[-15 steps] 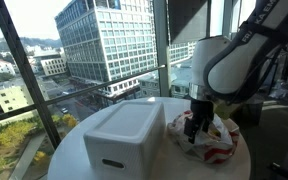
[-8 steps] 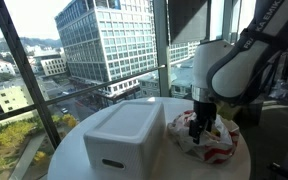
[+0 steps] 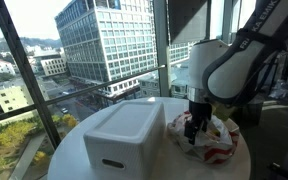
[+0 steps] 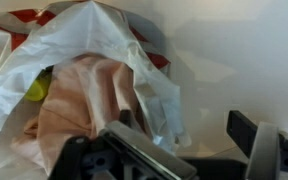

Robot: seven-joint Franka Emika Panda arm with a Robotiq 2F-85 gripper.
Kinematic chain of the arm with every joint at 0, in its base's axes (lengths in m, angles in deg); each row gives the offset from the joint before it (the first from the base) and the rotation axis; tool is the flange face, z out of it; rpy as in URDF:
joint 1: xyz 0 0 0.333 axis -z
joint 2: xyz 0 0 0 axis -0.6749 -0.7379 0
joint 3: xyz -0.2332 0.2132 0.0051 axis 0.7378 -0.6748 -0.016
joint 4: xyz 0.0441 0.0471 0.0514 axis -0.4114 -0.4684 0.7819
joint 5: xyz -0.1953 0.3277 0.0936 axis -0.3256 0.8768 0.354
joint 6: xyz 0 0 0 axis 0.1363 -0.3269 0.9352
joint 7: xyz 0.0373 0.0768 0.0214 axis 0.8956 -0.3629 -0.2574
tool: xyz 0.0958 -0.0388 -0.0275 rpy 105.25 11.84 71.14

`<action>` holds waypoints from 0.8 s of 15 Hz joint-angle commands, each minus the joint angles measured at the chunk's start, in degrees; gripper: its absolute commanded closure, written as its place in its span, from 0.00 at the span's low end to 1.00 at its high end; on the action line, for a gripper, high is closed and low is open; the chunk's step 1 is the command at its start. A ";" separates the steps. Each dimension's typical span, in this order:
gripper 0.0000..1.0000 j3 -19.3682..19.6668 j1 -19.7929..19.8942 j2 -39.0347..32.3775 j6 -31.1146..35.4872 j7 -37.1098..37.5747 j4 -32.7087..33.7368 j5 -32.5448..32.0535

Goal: Remove everything from the top of the box and put them in the plastic

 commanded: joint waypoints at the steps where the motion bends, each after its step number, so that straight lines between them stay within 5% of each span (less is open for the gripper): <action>1: 0.00 -0.77 0.32 0.36 0.01 3.02 0.74 -3.83; 12: 0.00 -1.68 0.22 0.54 -0.81 6.73 0.31 -7.41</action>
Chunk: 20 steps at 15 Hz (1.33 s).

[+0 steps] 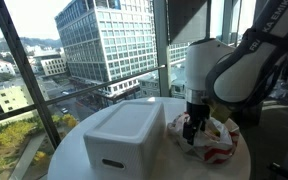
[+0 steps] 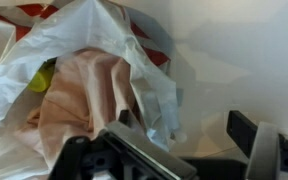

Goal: Remove everything from the top of the box and put them in the plastic

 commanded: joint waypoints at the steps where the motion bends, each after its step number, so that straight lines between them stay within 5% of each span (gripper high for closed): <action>1: 0.00 -0.29 0.20 0.04 -0.15 0.01 -0.01 0.09; 15: 0.00 -0.69 -2.29 5.66 -4.99 -7.15 1.49 11.63; 20: 0.00 -0.03 -1.19 3.36 -4.68 -7.50 2.47 9.99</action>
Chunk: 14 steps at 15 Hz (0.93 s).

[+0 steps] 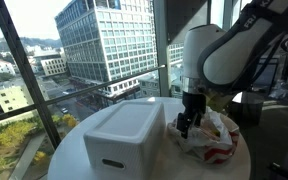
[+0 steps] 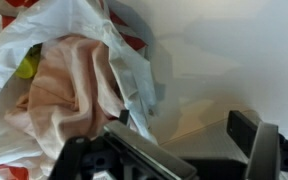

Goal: Remove everything from the top of the box and put them in the plastic

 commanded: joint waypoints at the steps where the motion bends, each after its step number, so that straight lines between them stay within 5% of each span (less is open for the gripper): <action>1: 0.00 0.65 1.08 -1.95 -0.25 -2.98 1.56 0.31; 8: 0.00 2.11 2.24 -7.14 -1.49 -8.85 5.42 2.42; 14: 0.00 1.72 2.19 -7.01 -4.00 -5.78 5.19 -0.17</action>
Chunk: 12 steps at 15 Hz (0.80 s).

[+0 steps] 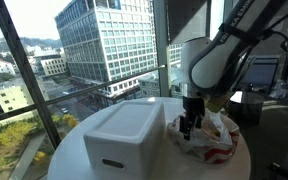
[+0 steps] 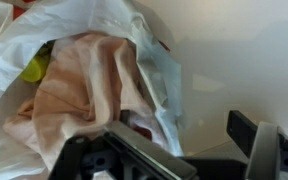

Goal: Remove everything from the top of the box and put them in the plastic

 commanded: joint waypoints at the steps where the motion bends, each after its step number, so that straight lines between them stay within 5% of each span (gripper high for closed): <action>1: 0.00 -0.49 0.05 0.69 -2.61 1.48 0.40 -1.47; 12: 0.00 -1.93 -0.80 0.88 -6.15 6.53 -1.70 -5.91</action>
